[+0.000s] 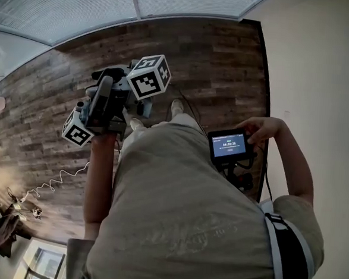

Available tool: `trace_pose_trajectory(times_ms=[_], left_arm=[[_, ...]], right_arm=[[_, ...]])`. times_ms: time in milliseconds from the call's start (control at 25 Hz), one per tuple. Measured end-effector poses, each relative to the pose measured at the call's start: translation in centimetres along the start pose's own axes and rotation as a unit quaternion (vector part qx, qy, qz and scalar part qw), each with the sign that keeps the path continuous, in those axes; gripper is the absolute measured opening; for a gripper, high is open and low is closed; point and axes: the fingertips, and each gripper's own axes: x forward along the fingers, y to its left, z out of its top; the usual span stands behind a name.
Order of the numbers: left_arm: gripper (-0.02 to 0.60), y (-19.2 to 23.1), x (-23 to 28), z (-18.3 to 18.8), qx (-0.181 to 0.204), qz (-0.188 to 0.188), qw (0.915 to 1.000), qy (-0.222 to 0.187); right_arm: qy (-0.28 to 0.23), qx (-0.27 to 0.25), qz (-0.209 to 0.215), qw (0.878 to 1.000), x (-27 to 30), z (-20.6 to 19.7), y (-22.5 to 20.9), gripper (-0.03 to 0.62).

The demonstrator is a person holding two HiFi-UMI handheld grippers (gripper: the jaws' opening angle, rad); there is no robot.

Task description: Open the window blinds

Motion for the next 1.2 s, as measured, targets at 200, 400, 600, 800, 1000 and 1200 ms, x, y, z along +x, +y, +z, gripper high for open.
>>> trace_pose_trajectory(times_ms=[200,400,600,800,1000,1200], left_arm=[[0.1,-0.3,0.3,0.1,-0.002,-0.006,1.0,-0.001],[0.1,0.2,-0.1,0.0,-0.003,0.004,1.0,0.004],[0.1,-0.1,0.2,0.2,-0.01,0.002,0.9999,0.005],[0.1,-0.3,0.3,0.1,-0.009,-0.003,0.9999,0.008],[0.1,0.5,-0.2,-0.2,-0.003,0.005,1.0,0.008],[0.1,0.5,-0.3,-0.2,-0.012,0.0,0.9999,0.002]], right_arm=[[-0.001,0.0,-0.001,1.0,0.0,0.2,0.1,0.252],[-0.003,0.004,-0.003,1.0,0.0,0.1,0.0,0.252],[-0.004,0.005,-0.009,1.0,-0.1,0.5,0.3,0.252],[-0.007,0.003,-0.009,1.0,-0.1,0.4,0.2,0.25],[-0.007,0.004,-0.003,1.0,-0.1,0.0,-0.2,0.252],[-0.002,0.008,-0.006,1.0,-0.1,-0.4,-0.5,0.252]])
